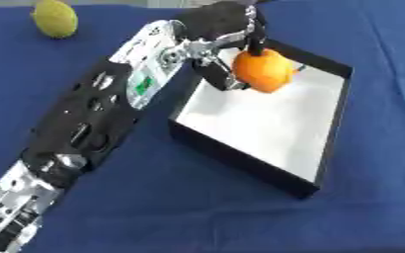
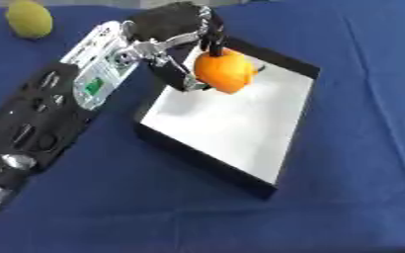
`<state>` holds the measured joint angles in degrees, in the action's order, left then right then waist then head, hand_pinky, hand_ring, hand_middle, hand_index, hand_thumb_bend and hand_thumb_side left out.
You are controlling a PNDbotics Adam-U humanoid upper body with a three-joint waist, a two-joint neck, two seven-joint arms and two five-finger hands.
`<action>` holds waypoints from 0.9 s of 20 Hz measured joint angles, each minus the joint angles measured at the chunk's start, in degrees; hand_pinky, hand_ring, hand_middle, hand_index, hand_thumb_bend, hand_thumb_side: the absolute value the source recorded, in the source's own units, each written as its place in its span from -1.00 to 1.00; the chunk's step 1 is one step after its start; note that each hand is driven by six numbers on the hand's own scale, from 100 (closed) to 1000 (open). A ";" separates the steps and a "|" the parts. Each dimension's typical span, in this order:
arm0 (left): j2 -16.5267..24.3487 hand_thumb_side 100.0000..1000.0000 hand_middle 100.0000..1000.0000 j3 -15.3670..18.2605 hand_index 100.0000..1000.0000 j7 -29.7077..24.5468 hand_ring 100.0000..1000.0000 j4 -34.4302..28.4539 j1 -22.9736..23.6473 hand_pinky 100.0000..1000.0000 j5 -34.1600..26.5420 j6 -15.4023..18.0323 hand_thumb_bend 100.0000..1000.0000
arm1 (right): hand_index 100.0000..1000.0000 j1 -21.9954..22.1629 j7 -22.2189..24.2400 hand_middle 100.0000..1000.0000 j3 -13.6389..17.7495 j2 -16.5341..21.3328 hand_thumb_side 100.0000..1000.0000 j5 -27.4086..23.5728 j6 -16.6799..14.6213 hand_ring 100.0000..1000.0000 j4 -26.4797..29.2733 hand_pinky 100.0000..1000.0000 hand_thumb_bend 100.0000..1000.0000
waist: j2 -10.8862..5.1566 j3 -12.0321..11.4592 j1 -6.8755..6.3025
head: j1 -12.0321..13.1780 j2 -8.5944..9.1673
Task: Pick up objects on the table and place them in the box.
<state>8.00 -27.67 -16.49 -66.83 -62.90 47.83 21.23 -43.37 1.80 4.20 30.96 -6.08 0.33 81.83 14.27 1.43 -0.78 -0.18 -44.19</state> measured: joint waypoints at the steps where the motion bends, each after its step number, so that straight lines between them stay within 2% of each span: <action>1: 0.00 -1.00 -0.16 0.00 -0.12 0.20 -0.15 0.01 0.00 -0.08 0.15 0.02 -0.49 | 0.62 0.02 0.03 0.62 0.00 0.00 -0.08 0.02 0.01 0.71 -0.08 0.93 -1.00 | 0.00 0.01 -0.12 | 0.00 0.00; 5: -0.01 -1.00 -0.05 0.00 0.06 0.73 -0.05 -0.04 -0.04 0.07 0.14 -0.29 -0.56 | 0.62 0.05 0.27 0.62 -0.02 0.00 -0.08 0.03 0.14 0.71 -0.22 0.93 -1.00 | 0.00 0.07 -0.18 | 0.00 0.00; 6: -0.01 -1.00 0.05 -0.02 0.22 0.80 0.05 -0.18 -0.06 0.18 0.12 -0.44 -0.61 | 0.62 0.05 0.33 0.62 -0.03 -0.01 -0.08 0.03 0.12 0.71 -0.27 0.93 -1.00 | 0.00 0.07 -0.19 | 0.00 0.00; 7: 0.00 -1.00 0.10 -0.03 0.28 0.90 0.09 -0.48 -0.10 0.22 0.14 -0.66 -0.63 | 0.62 0.05 0.39 0.62 -0.03 -0.01 -0.08 0.03 0.09 0.71 -0.34 0.93 -1.00 | 0.00 0.07 -0.19 | 0.00 0.00; 8: 0.00 -1.00 0.31 -0.06 0.49 0.89 0.31 -0.87 -0.15 0.43 0.20 -0.90 -0.69 | 0.62 0.05 0.43 0.62 -0.04 -0.01 -0.08 0.03 0.06 0.71 -0.40 0.93 -1.00 | 0.00 0.07 -0.19 | -0.01 0.00; 9: 0.00 -0.82 0.41 -0.15 0.58 0.81 0.42 -1.30 -0.18 0.55 0.31 -1.08 -0.70 | 0.62 0.05 0.49 0.62 -0.05 -0.01 -0.08 0.03 0.02 0.71 -0.42 0.93 -1.00 | 0.00 0.07 -0.19 | -0.01 0.00; 11: 0.02 -0.44 0.46 -0.44 0.61 0.61 0.48 -2.13 -0.18 0.61 0.67 -1.32 -0.71 | 0.62 0.05 0.61 0.62 -0.11 -0.01 -0.08 0.03 0.05 0.71 -0.42 0.93 -1.00 | 0.00 0.07 -0.19 | -0.02 0.00; 14: 0.03 -0.26 0.49 -0.65 0.67 0.11 0.50 -2.90 -0.18 0.61 0.95 -1.29 -0.76 | 0.62 0.05 0.74 0.62 -0.31 -0.02 -0.08 0.03 0.11 0.71 -0.44 0.93 -1.00 | -0.01 0.06 -0.18 | -0.02 0.00; 17: 0.03 -0.34 0.52 -0.73 0.70 -0.89 0.52 -2.93 -0.16 0.61 0.89 -0.92 -0.84 | 0.63 0.05 0.85 0.62 -0.35 -0.02 -0.08 0.03 0.07 0.71 -0.44 0.94 -1.00 | -0.01 0.06 -0.16 | -0.04 0.00; 18: 0.03 -0.48 0.51 -0.73 0.70 -1.20 0.51 -2.93 -0.16 0.60 0.76 -0.86 -0.90 | 0.63 0.05 0.86 0.62 -0.35 -0.02 -0.08 0.03 0.06 0.71 -0.44 0.94 -1.00 | -0.01 0.06 -0.16 | -0.06 0.00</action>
<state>8.03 -28.40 -17.68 -69.76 -63.06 48.59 20.37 -43.31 2.66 3.85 30.94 -6.05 0.40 81.39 14.27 1.49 -0.94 -0.24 -44.19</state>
